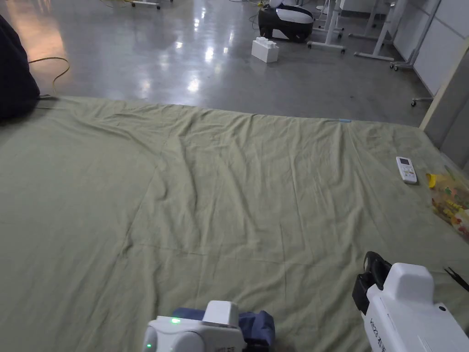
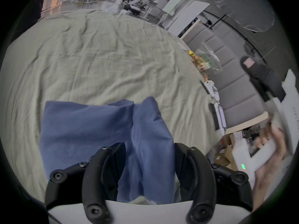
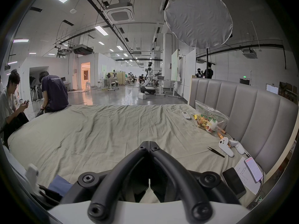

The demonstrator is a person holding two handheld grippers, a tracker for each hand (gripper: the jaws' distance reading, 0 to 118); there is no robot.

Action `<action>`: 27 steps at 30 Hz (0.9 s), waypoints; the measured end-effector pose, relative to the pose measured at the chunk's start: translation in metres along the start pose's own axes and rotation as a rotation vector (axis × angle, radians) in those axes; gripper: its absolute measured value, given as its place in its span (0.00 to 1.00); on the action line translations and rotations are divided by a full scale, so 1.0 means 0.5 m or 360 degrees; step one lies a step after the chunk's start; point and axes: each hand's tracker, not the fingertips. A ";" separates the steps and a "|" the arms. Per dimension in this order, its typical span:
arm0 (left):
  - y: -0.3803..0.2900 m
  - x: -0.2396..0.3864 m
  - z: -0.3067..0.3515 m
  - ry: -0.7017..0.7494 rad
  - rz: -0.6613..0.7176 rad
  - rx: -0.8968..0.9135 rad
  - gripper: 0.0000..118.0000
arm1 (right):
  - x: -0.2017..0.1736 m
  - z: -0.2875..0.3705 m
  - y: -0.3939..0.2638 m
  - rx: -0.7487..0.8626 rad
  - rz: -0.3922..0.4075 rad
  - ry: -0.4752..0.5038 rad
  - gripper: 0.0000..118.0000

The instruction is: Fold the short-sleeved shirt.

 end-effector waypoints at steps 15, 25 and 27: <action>-0.030 -0.034 -0.018 -0.0094 0.0143 0.0038 0.16 | 0.010 -0.010 -0.010 -0.0051 -0.0043 0.0006 0.00; -0.094 -0.029 -0.095 -0.0080 0.0055 -0.0029 0.06 | 0.016 -0.001 -0.010 -0.0050 -0.0037 0.0001 0.00; -0.088 -0.027 -0.068 -0.0103 -0.0007 0.0020 0.06 | 0.018 -0.002 -0.009 -0.0051 -0.0044 -0.0002 0.00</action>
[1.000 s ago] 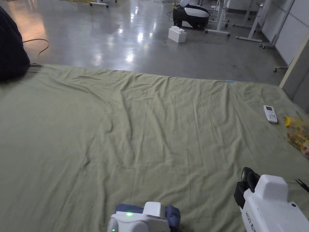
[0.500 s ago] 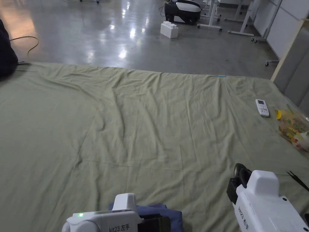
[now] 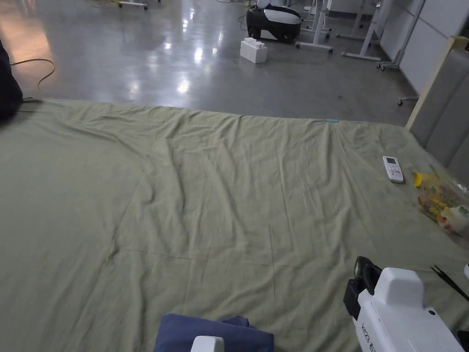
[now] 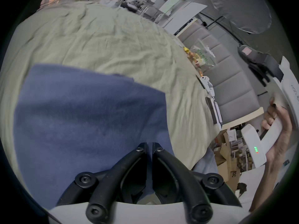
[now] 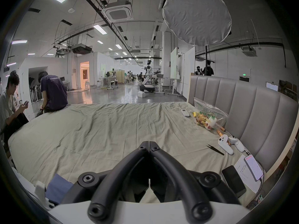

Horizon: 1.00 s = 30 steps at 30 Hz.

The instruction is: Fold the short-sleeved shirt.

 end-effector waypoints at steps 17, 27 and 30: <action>0.148 0.013 0.302 0.0769 -0.0598 0.1339 0.06 | -0.064 0.014 0.108 0.0313 0.0033 0.0012 0.00; 0.165 -0.022 0.363 0.1169 -0.0490 0.1696 0.06 | -0.083 0.028 0.143 0.0443 0.0076 -0.0034 0.00; 0.156 -0.046 0.378 0.1153 -0.0432 0.1678 0.06 | -0.077 0.043 0.144 0.0449 0.0067 -0.0070 0.00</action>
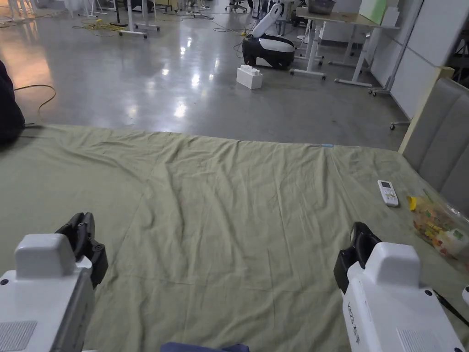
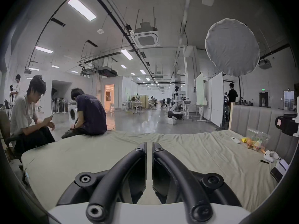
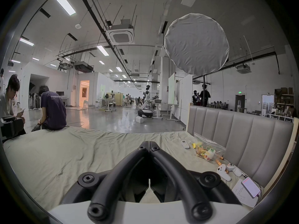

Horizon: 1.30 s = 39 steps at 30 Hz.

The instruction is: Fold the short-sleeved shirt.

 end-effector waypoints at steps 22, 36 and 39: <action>-0.203 -0.081 0.069 -0.0313 0.0096 -0.0721 0.06 | -0.236 0.092 -0.381 -0.0896 0.0085 0.0354 0.00; -0.346 -0.085 -0.080 -0.1104 0.1060 -0.1646 0.64 | -0.230 0.066 -0.442 -0.0985 0.0134 0.0324 0.00; -0.388 -0.082 -0.117 -0.1181 0.1172 -0.1778 0.64 | -0.227 0.066 -0.442 -0.0988 0.0124 0.0332 0.00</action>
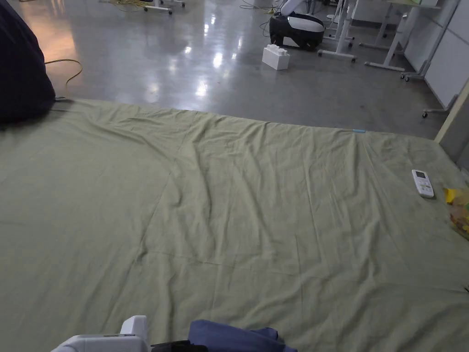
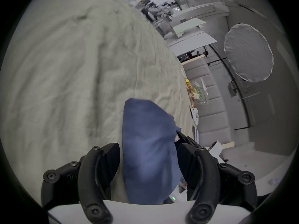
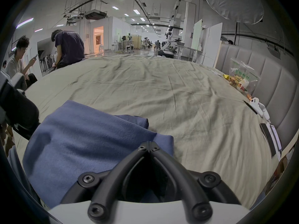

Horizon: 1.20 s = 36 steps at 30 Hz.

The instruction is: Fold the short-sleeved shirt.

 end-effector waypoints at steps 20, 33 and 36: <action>-0.038 0.012 -0.021 -0.0384 0.0262 0.0008 0.19 | 0.015 0.001 0.008 -0.0009 -0.0006 0.0004 0.00; 0.065 -0.056 0.127 -0.0327 0.0071 0.0103 0.19 | 0.070 0.056 0.146 0.0241 0.0052 -0.0012 0.00; 0.115 -0.087 0.215 -0.0220 0.0062 0.0167 0.19 | 0.110 0.077 0.209 0.0347 0.0011 -0.0058 0.00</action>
